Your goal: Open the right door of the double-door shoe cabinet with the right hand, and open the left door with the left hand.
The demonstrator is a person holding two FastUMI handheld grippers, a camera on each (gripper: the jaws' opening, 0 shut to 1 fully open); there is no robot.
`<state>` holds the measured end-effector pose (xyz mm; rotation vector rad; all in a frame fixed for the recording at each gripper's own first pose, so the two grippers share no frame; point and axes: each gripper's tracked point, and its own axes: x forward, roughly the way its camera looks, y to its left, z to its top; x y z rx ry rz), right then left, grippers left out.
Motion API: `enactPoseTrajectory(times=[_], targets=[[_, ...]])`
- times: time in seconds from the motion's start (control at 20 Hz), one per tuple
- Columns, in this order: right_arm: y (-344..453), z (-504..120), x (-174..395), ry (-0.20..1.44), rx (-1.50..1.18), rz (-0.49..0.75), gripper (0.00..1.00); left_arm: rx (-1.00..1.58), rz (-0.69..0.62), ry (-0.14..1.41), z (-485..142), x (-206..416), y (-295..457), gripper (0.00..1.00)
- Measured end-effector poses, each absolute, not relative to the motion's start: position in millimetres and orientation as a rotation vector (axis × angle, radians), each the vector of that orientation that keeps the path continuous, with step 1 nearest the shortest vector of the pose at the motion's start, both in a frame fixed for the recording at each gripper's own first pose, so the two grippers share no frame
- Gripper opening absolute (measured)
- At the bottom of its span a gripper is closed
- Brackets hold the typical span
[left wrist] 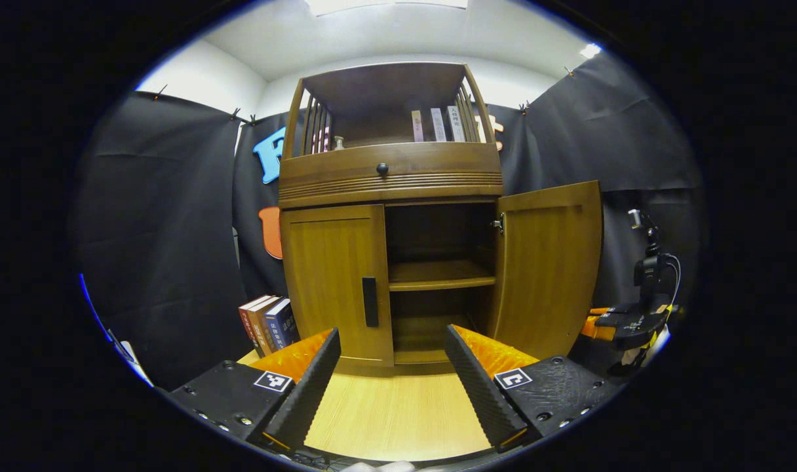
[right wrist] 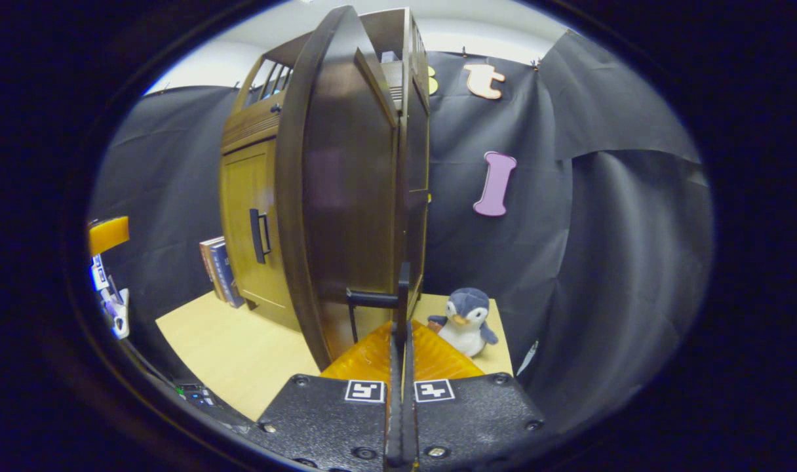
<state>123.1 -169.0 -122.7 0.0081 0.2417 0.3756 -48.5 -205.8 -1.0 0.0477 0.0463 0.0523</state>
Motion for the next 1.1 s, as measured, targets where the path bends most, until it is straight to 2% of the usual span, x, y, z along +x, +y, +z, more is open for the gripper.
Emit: enactPoseTrajectory(times=[0.3, 0.35, 0.4, 0.65, 0.7, 0.75, 0.85, 0.95, 1.0, 1.05, 1.1], targets=[[-174, -121, 120, 0.234, -0.005, 0.459, 0.04, 0.078, 0.122, 0.025, 13, -64, -215, 0.96], [-173, -122, 120, 0.232, -0.015, 0.468, 0.04, 0.077, 0.128, 0.026, 15, -66, -216, 1.0], [-174, -121, 119, 0.228, -0.031, 0.478, 0.04, 0.077, 0.134, 0.024, 17, -69, -217, 0.96], [-178, -121, 108, 0.237, -0.066, 0.536, 0.11, 0.079, 0.171, 0.01, 26, -77, -216, 0.96], [-184, -119, 104, 0.237, -0.077, 0.535, 0.08, 0.079, 0.169, 0.008, 28, -77, -217, 1.0], [-190, -119, 99, 0.235, -0.089, 0.526, 0.16, 0.082, 0.167, 0.006, 30, -77, -219, 1.0], [-204, -106, 87, 0.206, -0.096, 0.488, 0.41, 0.087, 0.159, 0.003, 31, -75, -221, 0.96], [-218, -92, 75, 0.186, -0.066, 0.437, 0.55, 0.083, 0.137, 0.005, 32, -65, -222, 0.96], [-221, -83, 67, 0.18, -0.042, 0.419, 0.69, 0.081, 0.126, 0.005, 32, -59, -223, 0.96], [-223, -72, 59, 0.171, -0.019, 0.401, 0.74, 0.081, 0.118, 0.003, 34, -54, -222, 0.96], [-222, -61, 52, 0.153, -0.003, 0.387, 0.86, 0.083, 0.111, 0.002, 35, -50, -221, 0.96]])
